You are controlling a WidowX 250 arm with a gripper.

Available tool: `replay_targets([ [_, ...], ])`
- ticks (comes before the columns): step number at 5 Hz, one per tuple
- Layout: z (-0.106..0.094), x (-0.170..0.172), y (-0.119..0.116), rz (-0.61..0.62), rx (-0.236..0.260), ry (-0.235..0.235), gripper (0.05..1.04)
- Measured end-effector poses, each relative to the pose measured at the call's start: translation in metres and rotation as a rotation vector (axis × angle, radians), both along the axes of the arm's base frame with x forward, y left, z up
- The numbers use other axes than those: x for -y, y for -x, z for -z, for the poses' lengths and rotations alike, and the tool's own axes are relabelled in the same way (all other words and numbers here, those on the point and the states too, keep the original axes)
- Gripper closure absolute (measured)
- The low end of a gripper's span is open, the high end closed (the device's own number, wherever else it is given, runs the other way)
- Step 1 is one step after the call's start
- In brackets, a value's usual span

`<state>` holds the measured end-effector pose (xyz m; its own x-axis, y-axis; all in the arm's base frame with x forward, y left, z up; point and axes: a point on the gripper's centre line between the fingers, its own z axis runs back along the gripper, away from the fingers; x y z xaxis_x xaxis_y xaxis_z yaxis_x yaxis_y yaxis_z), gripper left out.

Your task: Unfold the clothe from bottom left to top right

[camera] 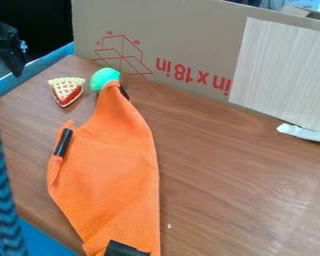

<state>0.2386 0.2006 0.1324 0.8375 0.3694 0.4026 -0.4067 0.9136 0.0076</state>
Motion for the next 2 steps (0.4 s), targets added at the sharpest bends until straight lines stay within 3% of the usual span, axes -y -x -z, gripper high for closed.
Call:
replay_targets([
  [1,0.008,0.002,0.001,-0.003,-0.016,0.017,0.083],
  [2,0.023,0.016,0.005,0.007,-0.019,-0.004,0.083],
])
